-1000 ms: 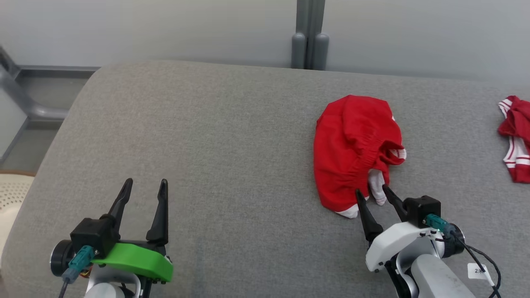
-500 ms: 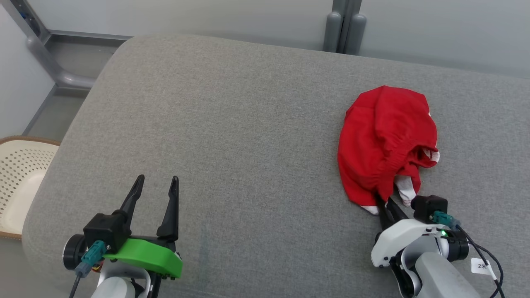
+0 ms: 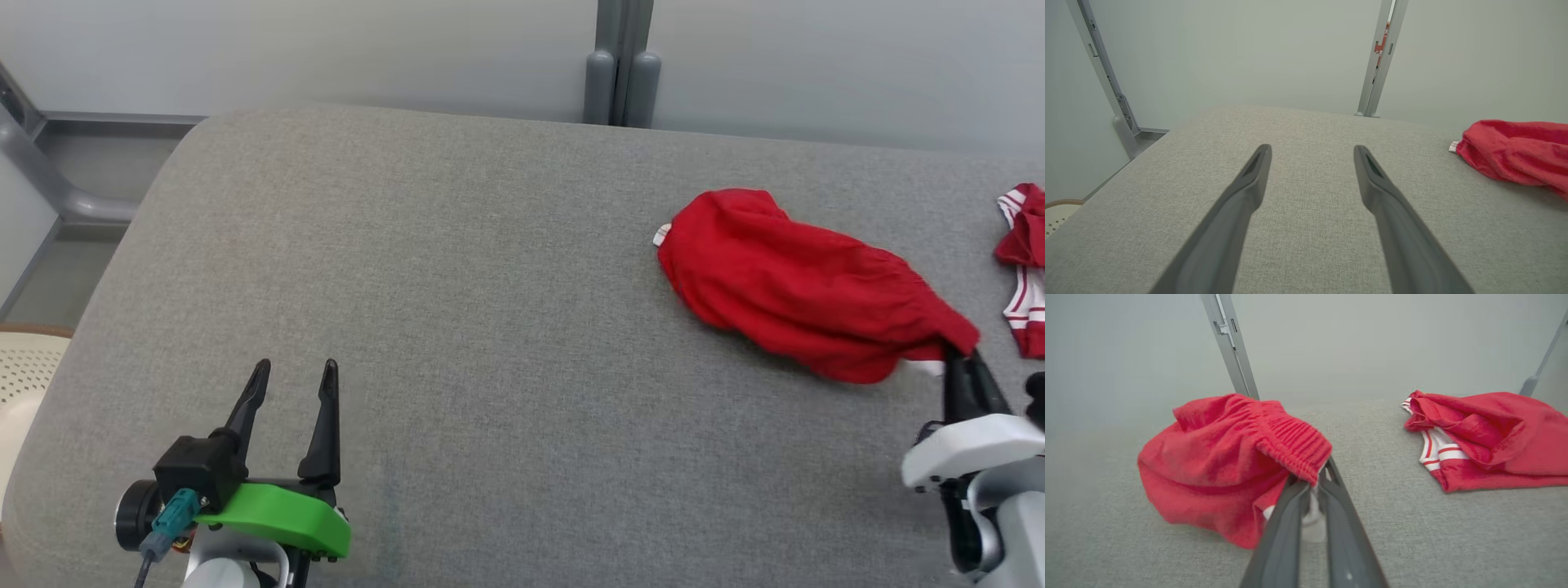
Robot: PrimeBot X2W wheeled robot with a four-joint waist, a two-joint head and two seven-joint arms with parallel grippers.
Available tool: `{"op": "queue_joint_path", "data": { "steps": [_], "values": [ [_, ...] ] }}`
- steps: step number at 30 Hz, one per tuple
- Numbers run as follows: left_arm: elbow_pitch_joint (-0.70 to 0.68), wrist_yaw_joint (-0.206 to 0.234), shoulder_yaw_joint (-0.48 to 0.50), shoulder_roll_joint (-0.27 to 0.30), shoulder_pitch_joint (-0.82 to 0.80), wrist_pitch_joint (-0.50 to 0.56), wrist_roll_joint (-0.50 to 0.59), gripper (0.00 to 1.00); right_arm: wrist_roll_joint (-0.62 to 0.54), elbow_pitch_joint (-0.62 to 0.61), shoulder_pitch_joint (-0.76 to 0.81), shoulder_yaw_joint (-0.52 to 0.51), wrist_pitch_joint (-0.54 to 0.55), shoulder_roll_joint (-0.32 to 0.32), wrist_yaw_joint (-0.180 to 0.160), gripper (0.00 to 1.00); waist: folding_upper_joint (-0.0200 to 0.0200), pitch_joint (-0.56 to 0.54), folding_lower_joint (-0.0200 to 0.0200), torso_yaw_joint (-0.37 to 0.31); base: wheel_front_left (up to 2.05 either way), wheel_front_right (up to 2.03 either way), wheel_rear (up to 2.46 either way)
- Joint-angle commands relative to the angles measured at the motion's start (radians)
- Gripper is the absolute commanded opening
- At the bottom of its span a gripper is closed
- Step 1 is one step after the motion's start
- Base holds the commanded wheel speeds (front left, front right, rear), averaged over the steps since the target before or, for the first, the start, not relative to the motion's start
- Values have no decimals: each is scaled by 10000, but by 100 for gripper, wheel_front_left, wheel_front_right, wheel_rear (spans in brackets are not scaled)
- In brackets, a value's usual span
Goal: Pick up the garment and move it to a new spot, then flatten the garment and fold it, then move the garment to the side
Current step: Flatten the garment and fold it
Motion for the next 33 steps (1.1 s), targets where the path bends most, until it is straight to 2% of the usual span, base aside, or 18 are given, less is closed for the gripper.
{"op": "queue_joint_path", "data": {
  "steps": [1,4,7,10,14,19,26,33],
  "values": [
    [-3,73,35,9,104,-51,23,100,-131,-325,198,-288,-28,-168,-18,0,0,-125,0,-152,0,0,0],
    [8,85,52,1,145,-78,19,100,-241,-938,329,-661,-28,-347,-17,0,0,-154,0,-217,0,0,0],
    [8,106,47,-25,160,-103,14,100,-321,-1538,219,-595,-27,-416,-17,0,0,-197,0,-248,0,0,0],
    [43,92,19,-57,153,-94,7,100,-368,-1903,-76,-100,-29,-360,-17,0,0,-252,0,-218,0,0,0],
    [100,69,-10,-81,140,-93,-11,100,-447,-2005,-652,1046,-26,-31,-17,0,0,-327,0,-78,0,0,0],
    [131,49,-66,-113,10,-99,0,100,-447,-1391,-1435,2729,-25,436,-17,0,0,-356,0,290,0,0,0],
    [269,-21,-113,-158,-122,-121,-29,100,-192,68,-2267,5119,-27,1114,-17,0,0,-281,0,876,0,0,0],
    [339,-24,-126,-214,-176,-139,-42,100,462,1585,-2293,6932,-26,1384,-17,0,0,-159,0,1199,0,0,0]
  ]
}}
